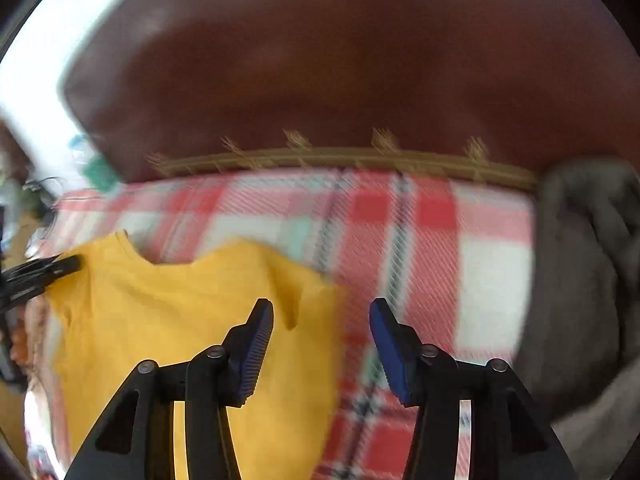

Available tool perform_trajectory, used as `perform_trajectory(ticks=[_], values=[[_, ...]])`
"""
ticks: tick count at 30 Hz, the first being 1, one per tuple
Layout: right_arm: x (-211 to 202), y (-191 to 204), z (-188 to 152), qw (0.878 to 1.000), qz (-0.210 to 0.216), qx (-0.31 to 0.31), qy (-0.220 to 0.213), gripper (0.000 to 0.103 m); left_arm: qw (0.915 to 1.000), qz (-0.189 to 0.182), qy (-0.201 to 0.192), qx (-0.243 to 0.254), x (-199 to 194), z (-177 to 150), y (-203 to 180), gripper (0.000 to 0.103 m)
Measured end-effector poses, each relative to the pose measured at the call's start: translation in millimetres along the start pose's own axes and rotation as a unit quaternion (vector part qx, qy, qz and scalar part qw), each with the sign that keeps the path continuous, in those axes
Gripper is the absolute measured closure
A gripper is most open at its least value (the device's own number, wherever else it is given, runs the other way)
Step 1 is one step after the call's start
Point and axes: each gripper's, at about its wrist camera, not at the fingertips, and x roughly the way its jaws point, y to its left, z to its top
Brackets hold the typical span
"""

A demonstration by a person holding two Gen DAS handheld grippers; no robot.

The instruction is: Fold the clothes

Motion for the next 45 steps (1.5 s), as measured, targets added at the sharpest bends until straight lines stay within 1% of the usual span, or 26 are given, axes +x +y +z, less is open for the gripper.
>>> perform_trajectory(ticks=[1,3,6,7,9,12,13,14,15,17,18,19,22,24,26,27,28,29,30,32,36,39,41,43,44,45], values=[[-7,-1,-8,1.0,0.003,0.006,-0.008,0.051,0.9999,-0.008,-0.008,-0.004,-6,-7,5,0.063],[-34,7,-30,0.999,0.011,-0.017,-0.032,0.05,0.9984,-0.045,-0.027,-0.02,-29,-24,20,0.052],[-68,39,-70,0.993,0.019,-0.109,-0.049,0.028,0.9945,-0.096,-0.038,-0.016,-64,-62,32,0.036],[-74,53,-86,0.988,0.016,-0.146,-0.046,0.026,0.9934,-0.109,-0.035,-0.01,-72,-75,33,0.036],[-80,82,-117,0.975,0.012,-0.22,-0.039,0.026,0.9918,-0.126,-0.02,0.004,-81,-106,31,0.036],[-59,121,-151,0.947,-0.039,-0.317,-0.024,0.028,0.9885,-0.149,0.006,0.022,-90,-154,25,0.036],[-50,126,-157,0.94,-0.055,-0.338,-0.011,0.033,0.9875,-0.155,0.016,0.025,-89,-168,22,0.036],[-44,126,-156,0.94,-0.061,-0.335,-0.008,0.038,0.9867,-0.159,0.025,0.025,-89,-179,20,0.036],[-37,125,-155,0.941,-0.066,-0.333,-0.004,0.05,0.9859,-0.163,0.034,0.023,-89,-189,18,0.036],[-26,124,-153,0.942,-0.077,-0.326,0.002,0.067,0.984,-0.17,0.05,0.018,-89,-209,14,0.036],[-34,114,-147,0.949,-0.072,-0.305,-0.006,0.085,0.9834,-0.172,0.055,0.016,-91,-216,13,0.036],[-44,103,-141,0.961,-0.06,-0.27,-0.017,0.093,0.983,-0.174,0.058,0.015,-93,-221,13,0.036],[-72,58,-126,0.988,-0.028,-0.147,-0.048,0.093,0.9804,-0.185,0.067,0.015,-98,-236,12,0.036],[-89,17,-120,0.996,-0.013,-0.051,-0.066,0.093,0.9779,-0.193,0.077,0.026,-100,-244,9,0.036],[-92,-20,-127,0.998,-0.042,0.023,-0.042,0.089,0.9772,-0.19,0.084,0.041,-100,-251,5,0.036],[-94,-37,-132,0.996,-0.057,0.057,-0.03,0.079,0.9764,-0.192,0.088,0.044,-99,-254,4,0.036],[-98,-44,-141,0.994,-0.082,0.067,-0.022,0.065,0.9749,-0.198,0.092,0.044,-98,-257,3,0.036],[-102,-50,-150,0.992,-0.103,0.074,-0.016,0.062,0.9737,-0.202,0.095,0.044,-98,-259,3,0.036],[-111,-46,-160,0.993,-0.096,0.066,-0.022,0.061,0.9729,-0.206,0.097,0.043,-98,-261,2,0.036],[-132,-31,-181,0.996,-0.067,0.043,-0.038,0.056,0.9708,-0.215,0.098,0.042,-98,-264,1,0.034],[-165,32,-225,0.997,0.044,-0.037,-0.047,0.036,0.9625,-0.248,0.102,0.041,-99,-272,-5,0.023],[-170,90,-260,0.989,0.105,-0.104,-0.023,0.033,0.9606,-0.257,0.092,0.054,-97,-275,-17,0.022],[-171,123,-283,0.983,0.116,-0.143,-0.009,0.032,0.9582,-0.267,0.088,0.053,-97,-276,-23,0.022],[-173,149,-300,0.98,0.104,-0.167,-0.002,0.032,0.9556,-0.277,0.088,0.051,-96,-274,-29,0.035],[-173,157,-307,0.981,0.096,-0.171,0.0,0.032,0.9544,-0.279,0.093,0.052,-94,-273,-32,0.059],[-174,165,-315,0.981,0.088,-0.174,0.001,0.032,0.955,-0.275,0.098,0.053,-91,-271,-36,0.076]])
